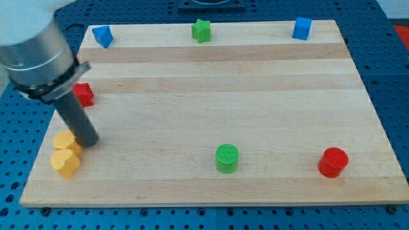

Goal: Slide the yellow hexagon closer to the yellow heart

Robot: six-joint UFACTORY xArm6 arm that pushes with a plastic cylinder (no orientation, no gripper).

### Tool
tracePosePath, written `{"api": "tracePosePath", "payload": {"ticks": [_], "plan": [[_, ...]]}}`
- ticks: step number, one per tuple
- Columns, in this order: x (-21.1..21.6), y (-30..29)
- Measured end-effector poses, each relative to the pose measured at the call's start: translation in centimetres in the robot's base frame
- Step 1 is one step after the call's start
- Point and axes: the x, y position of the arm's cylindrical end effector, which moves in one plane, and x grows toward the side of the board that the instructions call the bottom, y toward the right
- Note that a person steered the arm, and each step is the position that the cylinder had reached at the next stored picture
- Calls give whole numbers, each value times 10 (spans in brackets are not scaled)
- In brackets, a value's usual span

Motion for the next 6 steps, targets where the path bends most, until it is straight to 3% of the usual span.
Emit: {"api": "tracePosePath", "payload": {"ticks": [2,3,5,6], "plan": [[-8,10],[-36,5],[-33,-74],[-31,-75]]}}
